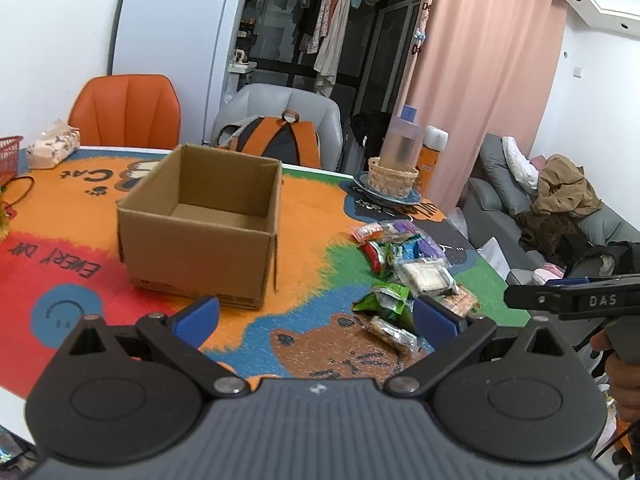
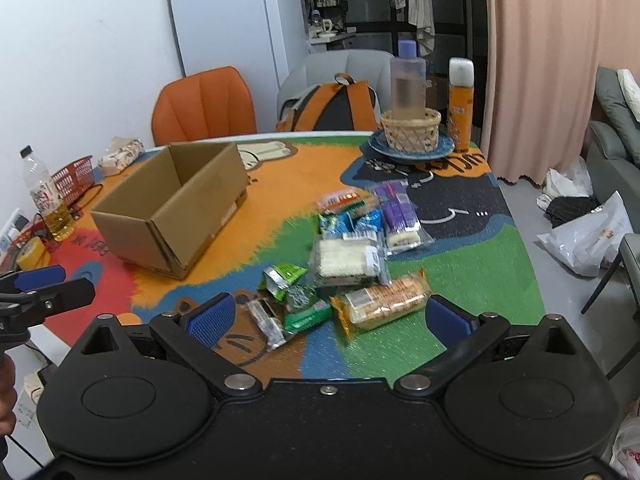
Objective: Organize snacks
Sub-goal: 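Move both grippers toward the snack pile on the table, then grasp the small clear snack pack with the left gripper while the right grasps the cracker pack, then carry both packs over the cardboard box and open both grippers to drop them, then return both grippers from the box to the snack pile, then grasp the white bread pack with the right gripper while the left grasps a green candy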
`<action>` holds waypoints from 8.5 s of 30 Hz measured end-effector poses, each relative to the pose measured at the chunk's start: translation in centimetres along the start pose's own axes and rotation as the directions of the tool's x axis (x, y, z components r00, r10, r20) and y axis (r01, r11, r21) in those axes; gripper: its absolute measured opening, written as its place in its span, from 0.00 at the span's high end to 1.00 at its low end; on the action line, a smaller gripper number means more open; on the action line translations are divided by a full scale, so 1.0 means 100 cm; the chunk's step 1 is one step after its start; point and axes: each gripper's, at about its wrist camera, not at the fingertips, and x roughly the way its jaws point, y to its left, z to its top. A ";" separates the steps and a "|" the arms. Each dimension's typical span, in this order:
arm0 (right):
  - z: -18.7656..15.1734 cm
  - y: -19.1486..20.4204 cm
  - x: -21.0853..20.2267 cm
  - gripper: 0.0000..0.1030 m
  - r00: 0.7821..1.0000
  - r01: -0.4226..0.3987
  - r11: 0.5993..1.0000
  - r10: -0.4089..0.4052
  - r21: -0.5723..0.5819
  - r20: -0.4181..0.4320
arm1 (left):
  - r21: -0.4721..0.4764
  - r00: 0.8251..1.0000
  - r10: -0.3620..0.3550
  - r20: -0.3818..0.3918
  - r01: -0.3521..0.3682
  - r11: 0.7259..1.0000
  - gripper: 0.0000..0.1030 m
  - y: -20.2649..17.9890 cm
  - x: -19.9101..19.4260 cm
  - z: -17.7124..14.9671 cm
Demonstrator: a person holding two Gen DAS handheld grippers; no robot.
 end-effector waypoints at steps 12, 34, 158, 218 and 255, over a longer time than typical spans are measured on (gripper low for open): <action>-0.016 -0.025 0.025 0.00 1.000 -0.028 0.999 0.028 0.041 -0.002 | 0.031 0.998 -0.054 -0.031 0.055 0.998 0.04 -0.022 0.034 -0.020; -0.019 -0.040 0.073 0.05 0.997 0.058 0.996 -0.061 0.066 0.048 | 0.069 0.994 -0.085 -0.074 0.091 0.994 0.23 -0.050 0.104 -0.030; 0.085 0.158 0.119 0.31 0.942 -0.229 0.958 0.263 -0.173 0.210 | -0.266 0.931 0.308 0.197 -0.252 0.930 0.27 0.111 0.039 0.053; 0.002 -0.033 0.054 0.03 0.997 -0.039 0.998 0.035 0.052 0.073 | -0.027 0.996 -0.086 -0.015 0.086 0.996 0.14 -0.035 0.080 0.005; -0.008 -0.046 0.109 0.49 0.995 -0.039 0.991 0.049 0.127 -0.081 | 0.140 0.969 -0.134 -0.207 0.165 0.976 0.47 -0.053 0.179 -0.011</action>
